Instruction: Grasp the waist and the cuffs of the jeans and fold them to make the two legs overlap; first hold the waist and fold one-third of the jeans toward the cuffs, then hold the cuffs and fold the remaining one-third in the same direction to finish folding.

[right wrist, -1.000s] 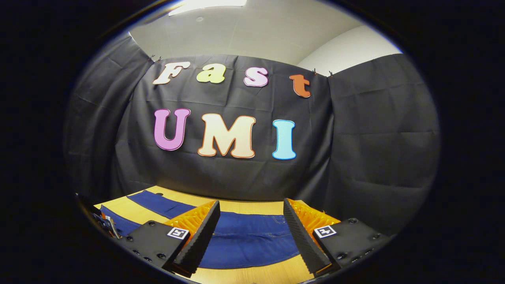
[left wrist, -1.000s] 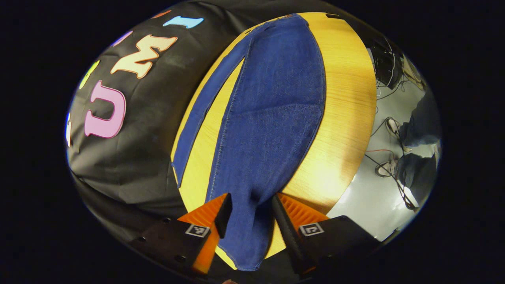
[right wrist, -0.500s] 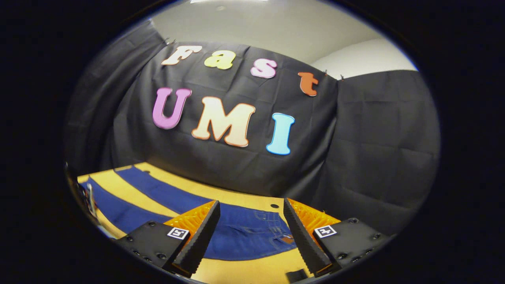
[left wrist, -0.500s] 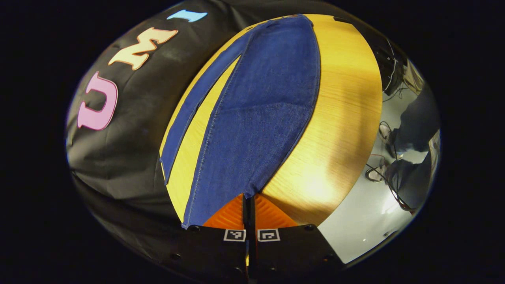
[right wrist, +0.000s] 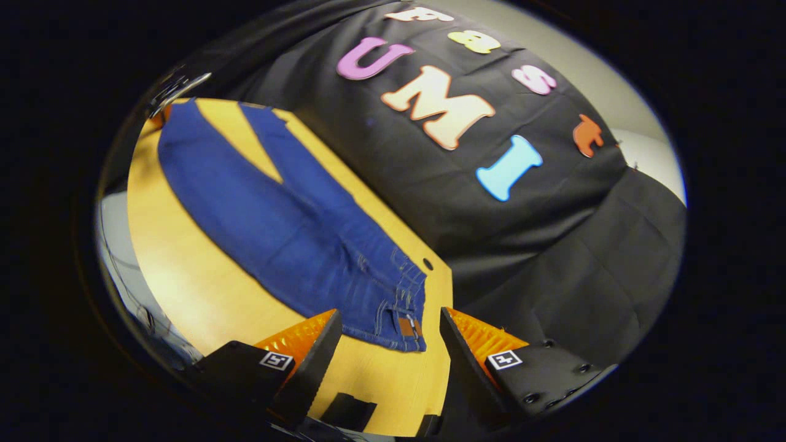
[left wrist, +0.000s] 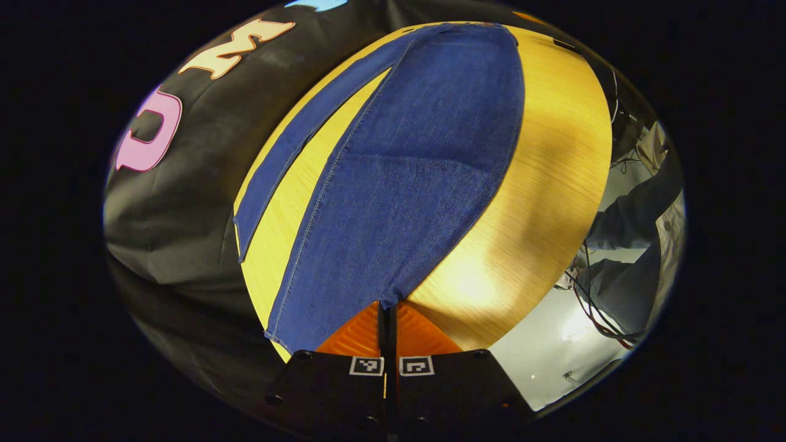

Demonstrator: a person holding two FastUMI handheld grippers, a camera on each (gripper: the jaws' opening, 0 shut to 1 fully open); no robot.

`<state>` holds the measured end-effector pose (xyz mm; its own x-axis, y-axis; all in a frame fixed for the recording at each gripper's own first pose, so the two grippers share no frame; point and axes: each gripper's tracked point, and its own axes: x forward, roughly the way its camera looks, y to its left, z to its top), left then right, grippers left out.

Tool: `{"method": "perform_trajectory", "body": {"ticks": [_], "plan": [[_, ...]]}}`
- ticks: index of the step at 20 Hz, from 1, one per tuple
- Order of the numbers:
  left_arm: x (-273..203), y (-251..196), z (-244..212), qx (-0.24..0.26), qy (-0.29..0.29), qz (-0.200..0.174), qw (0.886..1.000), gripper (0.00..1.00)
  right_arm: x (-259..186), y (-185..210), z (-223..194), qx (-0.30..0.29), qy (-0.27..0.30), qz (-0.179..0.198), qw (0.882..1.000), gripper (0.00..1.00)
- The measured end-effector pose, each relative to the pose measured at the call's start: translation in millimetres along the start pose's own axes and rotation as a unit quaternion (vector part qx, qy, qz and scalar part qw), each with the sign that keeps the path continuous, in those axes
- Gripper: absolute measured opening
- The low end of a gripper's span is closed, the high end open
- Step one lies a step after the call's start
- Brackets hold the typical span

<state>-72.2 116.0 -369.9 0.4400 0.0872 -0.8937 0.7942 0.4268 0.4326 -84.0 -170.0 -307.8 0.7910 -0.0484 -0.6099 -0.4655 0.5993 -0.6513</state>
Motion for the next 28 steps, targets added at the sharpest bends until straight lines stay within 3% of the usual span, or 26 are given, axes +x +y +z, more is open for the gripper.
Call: {"method": "perform_trajectory", "body": {"ticks": [3, 7, 12, 15, 18, 20, 23, 25, 28], "plan": [[0, -1, 0, -0.004, 0.020, 0.002, 1.000, 0.00, 22, 22, -23, -0.059, 0.008, 0.043, 0.997, 0.99], [2, 2, 0, -0.012, 0.038, 0.010, 0.999, 0.00, 53, 44, -39, -0.157, 0.004, 0.078, 0.984, 0.99], [2, 3, 1, -0.022, 0.056, 0.026, 0.998, 0.00, 83, 55, -51, -0.220, 0.010, 0.108, 0.969, 0.95], [1, 3, 0, -0.030, 0.064, 0.029, 0.997, 0.00, 105, 52, -50, -0.251, 0.013, 0.104, 0.962, 0.76], [1, 2, 0, -0.037, 0.070, 0.033, 0.996, 0.00, 125, 57, -48, -0.247, 0.015, 0.108, 0.963, 0.65], [1, 3, 0, -0.041, 0.073, 0.036, 0.996, 0.00, 132, 70, -51, -0.244, 0.028, 0.128, 0.961, 0.39], [0, 4, 2, -0.089, 0.077, 0.046, 0.992, 0.00, 135, 58, -48, -0.225, 0.023, 0.103, 0.969, 0.02], [-1, 9, 4, -0.140, 0.076, 0.058, 0.986, 0.00, 125, 55, -49, -0.162, 0.026, 0.098, 0.982, 0.03], [-11, 31, 11, -0.203, 0.065, 0.091, 0.973, 0.00, 114, 31, -25, -0.095, 0.005, 0.056, 0.994, 0.03]]}}
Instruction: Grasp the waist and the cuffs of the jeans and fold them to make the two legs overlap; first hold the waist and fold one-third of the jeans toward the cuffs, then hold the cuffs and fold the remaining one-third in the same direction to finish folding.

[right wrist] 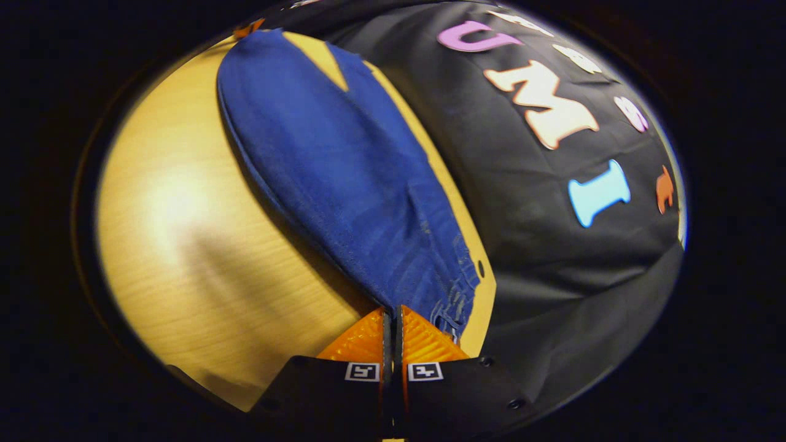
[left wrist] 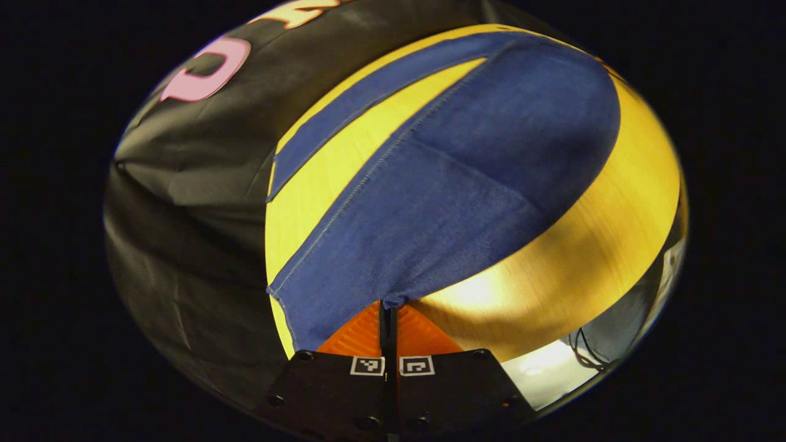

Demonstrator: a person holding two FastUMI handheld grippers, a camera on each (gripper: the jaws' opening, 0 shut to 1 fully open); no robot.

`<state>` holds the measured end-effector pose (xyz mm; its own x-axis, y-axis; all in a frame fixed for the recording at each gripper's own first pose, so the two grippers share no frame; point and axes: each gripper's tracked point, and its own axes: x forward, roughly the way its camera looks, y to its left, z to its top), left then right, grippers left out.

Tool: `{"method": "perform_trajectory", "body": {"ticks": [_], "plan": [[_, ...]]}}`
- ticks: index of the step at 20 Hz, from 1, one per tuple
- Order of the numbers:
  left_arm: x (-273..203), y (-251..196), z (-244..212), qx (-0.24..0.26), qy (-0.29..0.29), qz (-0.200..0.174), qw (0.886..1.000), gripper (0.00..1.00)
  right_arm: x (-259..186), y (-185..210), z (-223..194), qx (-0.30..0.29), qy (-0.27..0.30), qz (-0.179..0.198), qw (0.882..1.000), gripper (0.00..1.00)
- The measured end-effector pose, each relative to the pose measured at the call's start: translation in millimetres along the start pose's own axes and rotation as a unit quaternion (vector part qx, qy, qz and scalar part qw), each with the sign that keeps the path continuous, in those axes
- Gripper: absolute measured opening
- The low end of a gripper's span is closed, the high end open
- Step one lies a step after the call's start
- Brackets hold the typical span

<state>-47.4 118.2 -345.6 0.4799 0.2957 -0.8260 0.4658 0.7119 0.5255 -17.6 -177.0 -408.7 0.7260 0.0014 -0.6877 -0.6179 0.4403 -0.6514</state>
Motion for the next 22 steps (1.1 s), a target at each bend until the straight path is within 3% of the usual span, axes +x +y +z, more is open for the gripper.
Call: {"method": "perform_trajectory", "body": {"ticks": [6, 10, 13, 22], "plan": [[-36, 64, 71, -0.077, -0.041, 0.057, 0.995, 0.00, -13, -63, 48, 0.136, -0.025, -0.076, 0.987, 0.02], [-42, 106, 113, -0.091, -0.074, 0.064, 0.991, 0.00, 0, -99, 77, 0.202, -0.032, -0.115, 0.972, 0.02], [-15, 134, 152, -0.071, -0.084, 0.061, 0.992, 0.00, 18, -116, 93, 0.229, -0.024, -0.136, 0.963, 0.02], [79, 178, 266, -0.027, -0.129, 0.014, 0.991, 0.00, 100, -153, 121, 0.235, 0.009, -0.174, 0.956, 0.02]]}}
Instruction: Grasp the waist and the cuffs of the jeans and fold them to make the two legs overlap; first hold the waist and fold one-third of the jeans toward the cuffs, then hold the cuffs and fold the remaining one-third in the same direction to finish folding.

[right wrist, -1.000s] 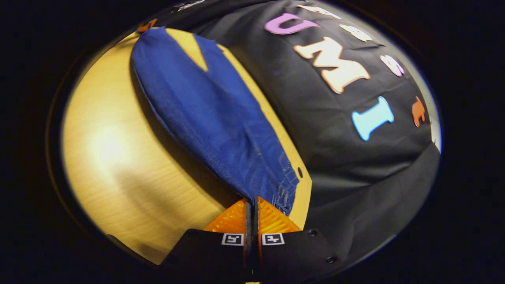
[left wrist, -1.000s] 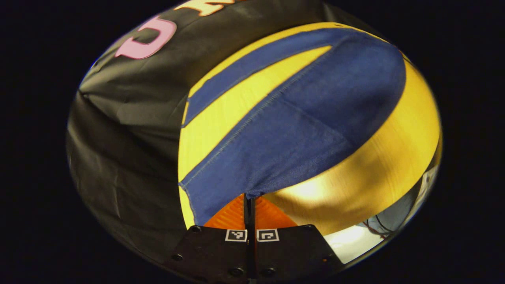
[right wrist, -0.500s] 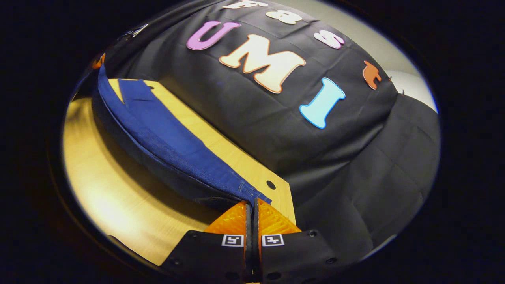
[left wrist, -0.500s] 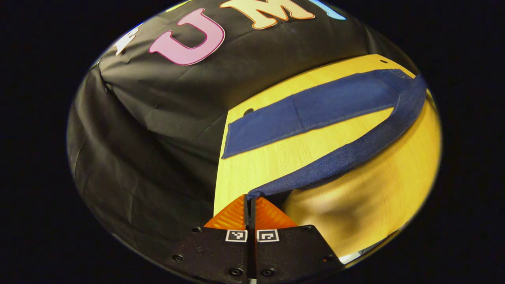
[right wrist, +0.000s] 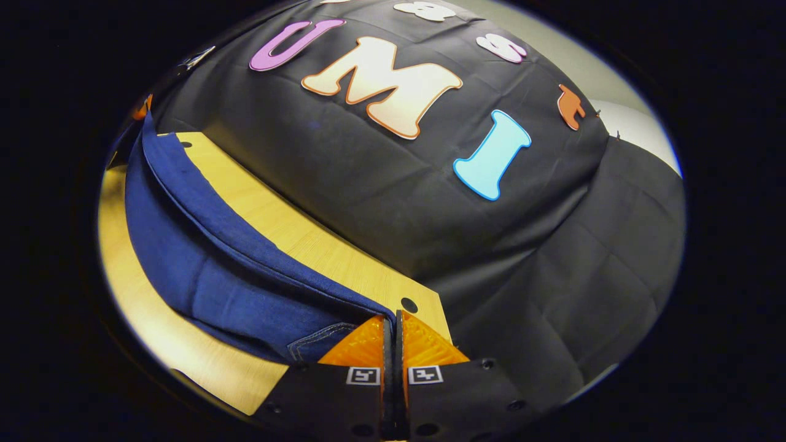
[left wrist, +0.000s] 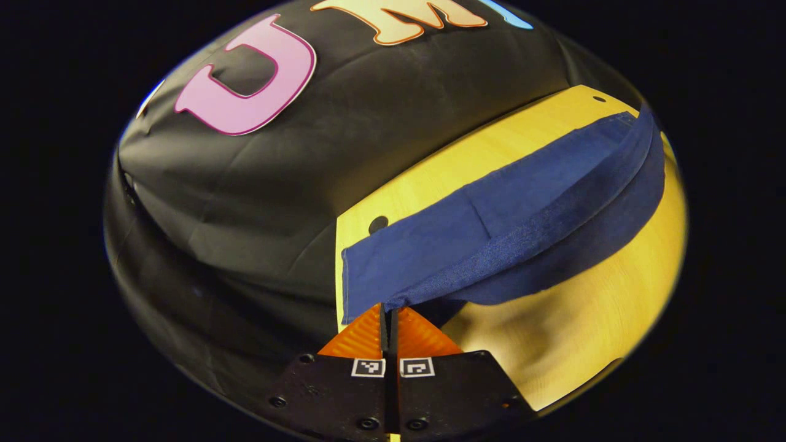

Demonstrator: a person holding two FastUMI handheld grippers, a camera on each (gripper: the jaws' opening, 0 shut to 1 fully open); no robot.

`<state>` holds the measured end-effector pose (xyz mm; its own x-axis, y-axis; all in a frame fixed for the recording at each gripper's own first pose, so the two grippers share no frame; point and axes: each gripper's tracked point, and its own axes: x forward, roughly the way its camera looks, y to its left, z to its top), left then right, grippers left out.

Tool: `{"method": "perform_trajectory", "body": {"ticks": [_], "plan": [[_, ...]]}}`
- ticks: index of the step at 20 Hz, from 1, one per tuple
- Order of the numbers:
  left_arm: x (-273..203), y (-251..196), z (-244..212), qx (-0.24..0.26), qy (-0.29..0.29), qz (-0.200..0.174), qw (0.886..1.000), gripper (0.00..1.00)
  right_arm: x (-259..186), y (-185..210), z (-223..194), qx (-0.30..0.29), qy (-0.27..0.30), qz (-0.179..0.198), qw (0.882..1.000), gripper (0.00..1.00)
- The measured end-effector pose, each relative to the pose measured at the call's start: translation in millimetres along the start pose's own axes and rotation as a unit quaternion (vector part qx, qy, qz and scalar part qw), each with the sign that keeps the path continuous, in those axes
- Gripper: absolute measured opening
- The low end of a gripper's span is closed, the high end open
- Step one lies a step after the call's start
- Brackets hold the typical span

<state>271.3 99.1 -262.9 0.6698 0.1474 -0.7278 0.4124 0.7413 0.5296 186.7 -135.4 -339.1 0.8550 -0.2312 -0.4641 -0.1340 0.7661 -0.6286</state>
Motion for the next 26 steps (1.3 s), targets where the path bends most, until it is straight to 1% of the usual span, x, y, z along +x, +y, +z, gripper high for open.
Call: {"method": "perform_trajectory", "body": {"ticks": [1, 2, 5, 7, 9, 11, 13, 14, 15, 16, 17, 18, 19, 21, 22, 24, 25, 26], "plan": [[15, 1, 8, -0.003, -0.005, -0.006, 1.000, 0.00, 8, 3, 1, -0.001, 0.003, -0.002, 1.000, 0.00], [28, 3, 14, -0.003, -0.006, -0.012, 1.000, 0.00, 18, 7, 3, -0.002, 0.006, -0.005, 1.000, 0.02], [72, 0, 31, 0.004, -0.011, -0.032, 0.999, 0.00, 46, 19, 1, -0.011, 0.027, -0.010, 1.000, 0.02], [101, 1, 37, -0.007, -0.009, -0.037, 0.999, 0.00, 66, 30, 1, -0.020, 0.041, -0.009, 0.999, 0.02], [123, -3, 33, -0.026, -0.001, -0.049, 0.998, 0.00, 82, 44, -3, -0.009, 0.053, -0.005, 0.999, 0.02], [138, -13, 28, -0.035, 0.005, -0.067, 0.997, 0.00, 92, 56, -19, 0.010, 0.078, -0.003, 0.997, 0.02], [143, -13, 27, -0.042, -0.010, -0.071, 0.997, 0.00, 95, 63, -30, 0.027, 0.100, -0.002, 0.995, 0.03], [148, -18, 31, -0.049, -0.020, -0.078, 0.996, 0.00, 95, 62, -33, 0.034, 0.106, -0.006, 0.994, 0.27], [154, -17, 40, -0.057, -0.038, -0.075, 0.995, 0.33, 93, 56, -29, 0.045, 0.110, -0.018, 0.993, 0.51], [135, -7, 49, -0.066, -0.058, -0.061, 0.994, 0.67, 89, 51, -30, 0.060, 0.108, -0.026, 0.992, 0.75], [144, 1, 58, -0.076, -0.083, -0.045, 0.993, 1.00, 85, 42, -31, 0.076, 0.105, -0.035, 0.991, 0.99], [136, 5, 68, -0.088, -0.107, -0.033, 0.990, 1.00, 80, 35, -30, 0.092, 0.104, -0.040, 0.990, 1.00], [122, 9, 79, -0.106, -0.127, -0.027, 0.986, 0.95, 75, 27, -33, 0.108, 0.106, -0.047, 0.987, 1.00], [92, 9, 97, -0.149, -0.161, -0.037, 0.975, 0.95, 64, 6, -50, 0.147, 0.116, -0.062, 0.980, 0.99], [81, 5, 104, -0.175, -0.173, -0.046, 0.968, 0.95, 57, -3, -62, 0.171, 0.126, -0.069, 0.975, 0.99], [47, -10, 119, -0.224, -0.196, -0.063, 0.952, 0.95, 48, -21, -89, 0.228, 0.151, -0.079, 0.959, 1.00], [30, -17, 126, -0.239, -0.204, -0.070, 0.947, 0.95, 48, -29, -107, 0.258, 0.166, -0.081, 0.948, 1.00], [15, -19, 130, -0.247, -0.213, -0.068, 0.943, 0.95, 48, -36, -121, 0.289, 0.178, -0.084, 0.937, 0.99]]}}
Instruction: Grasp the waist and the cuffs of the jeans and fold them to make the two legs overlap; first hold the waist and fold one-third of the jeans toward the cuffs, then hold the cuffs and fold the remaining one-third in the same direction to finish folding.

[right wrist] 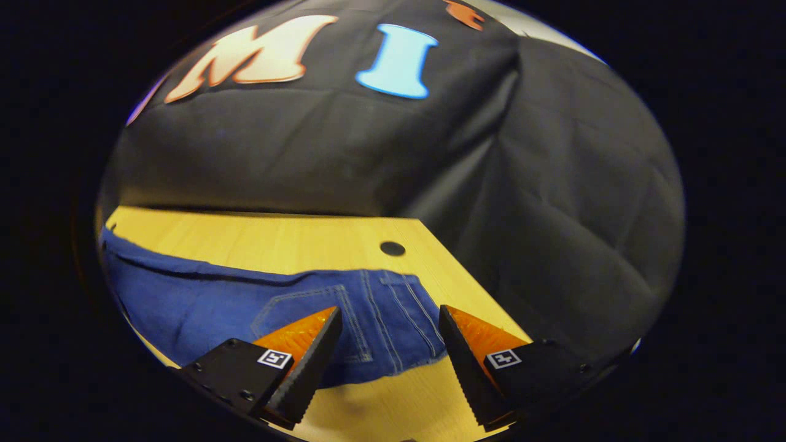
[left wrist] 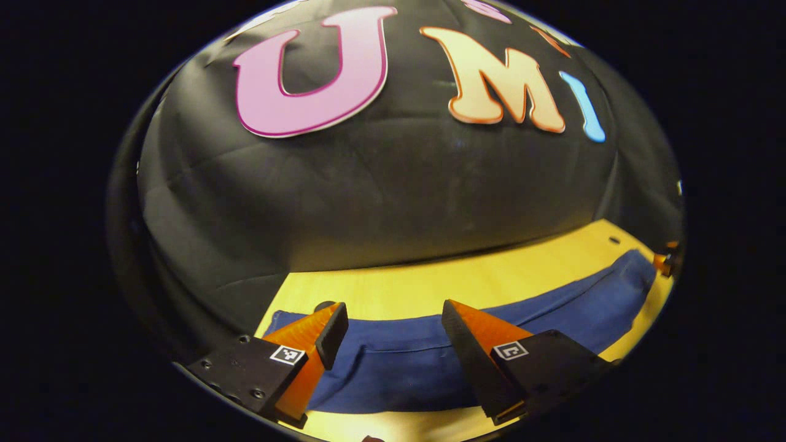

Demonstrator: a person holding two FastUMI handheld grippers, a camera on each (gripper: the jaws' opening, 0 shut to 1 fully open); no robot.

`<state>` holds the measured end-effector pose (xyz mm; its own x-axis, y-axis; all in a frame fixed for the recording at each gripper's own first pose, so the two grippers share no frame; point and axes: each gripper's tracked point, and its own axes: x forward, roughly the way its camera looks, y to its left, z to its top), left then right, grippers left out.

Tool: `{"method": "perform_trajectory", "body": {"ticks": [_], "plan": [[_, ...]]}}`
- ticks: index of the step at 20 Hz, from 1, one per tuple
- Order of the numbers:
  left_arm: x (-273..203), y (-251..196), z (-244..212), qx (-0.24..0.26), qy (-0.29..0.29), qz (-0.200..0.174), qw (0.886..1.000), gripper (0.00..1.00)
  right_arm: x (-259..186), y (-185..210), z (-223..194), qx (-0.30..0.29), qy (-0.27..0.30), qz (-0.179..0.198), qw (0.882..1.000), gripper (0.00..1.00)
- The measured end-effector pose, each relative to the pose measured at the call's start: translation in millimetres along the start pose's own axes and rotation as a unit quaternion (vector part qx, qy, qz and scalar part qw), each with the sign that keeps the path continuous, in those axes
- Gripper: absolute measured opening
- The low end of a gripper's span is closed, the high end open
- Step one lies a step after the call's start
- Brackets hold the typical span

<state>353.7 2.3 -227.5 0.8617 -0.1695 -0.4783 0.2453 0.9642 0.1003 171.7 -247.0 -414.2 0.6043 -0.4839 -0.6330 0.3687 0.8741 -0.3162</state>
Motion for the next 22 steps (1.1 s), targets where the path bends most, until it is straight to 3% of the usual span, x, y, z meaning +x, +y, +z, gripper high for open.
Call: {"method": "perform_trajectory", "body": {"ticks": [5, 6, 7, 8, 10, 12, 13, 14, 16, 17, 18, 19, 22], "plan": [[-46, -43, 25, 0.007, -0.016, -0.003, 1.000, 0.95, 39, -29, -48, 0.103, 0.064, -0.006, 0.993, 0.99], [-55, -51, 28, 0.007, -0.019, -0.005, 1.000, 1.00, 44, -31, -56, 0.115, 0.077, -0.003, 0.990, 0.99], [-63, -59, 32, 0.005, -0.022, -0.004, 1.000, 0.95, 47, -34, -60, 0.127, 0.088, 0.001, 0.988, 0.99], [-73, -68, 32, 0.004, -0.024, -0.005, 1.000, 1.00, 51, -34, -67, 0.139, 0.101, 0.007, 0.985, 0.99], [-87, -82, 32, -0.002, -0.024, -0.005, 1.000, 0.95, 54, -32, -76, 0.169, 0.129, 0.027, 0.977, 0.97], [-99, -86, 32, -0.001, -0.020, 0.003, 1.000, 0.95, 62, -35, -69, 0.177, 0.113, 0.040, 0.977, 0.96], [-107, -89, 32, 0.001, -0.019, 0.008, 1.000, 0.95, 61, -27, -73, 0.174, 0.120, 0.062, 0.975, 0.90], [-115, -90, 30, 0.000, -0.018, 0.014, 1.000, 1.00, 63, -20, -71, 0.171, 0.119, 0.087, 0.974, 0.73], [-128, -89, 26, -0.001, -0.016, 0.029, 0.999, 0.95, 65, -20, -69, 0.172, 0.124, 0.108, 0.971, 0.38], [-133, -90, 26, -0.003, -0.015, 0.034, 0.999, 1.00, 63, -24, -66, 0.185, 0.124, 0.113, 0.968, 0.26], [-137, -92, 24, -0.007, -0.013, 0.035, 0.999, 0.95, 61, -32, -64, 0.192, 0.118, 0.105, 0.969, 0.14], [-139, -92, 24, -0.012, -0.012, 0.037, 0.999, 0.95, 64, -39, -60, 0.184, 0.109, 0.091, 0.973, 0.08], [-142, -89, 27, -0.020, -0.021, 0.046, 0.999, 0.95, 69, -65, -55, 0.182, 0.109, 0.081, 0.974, 0.07]]}}
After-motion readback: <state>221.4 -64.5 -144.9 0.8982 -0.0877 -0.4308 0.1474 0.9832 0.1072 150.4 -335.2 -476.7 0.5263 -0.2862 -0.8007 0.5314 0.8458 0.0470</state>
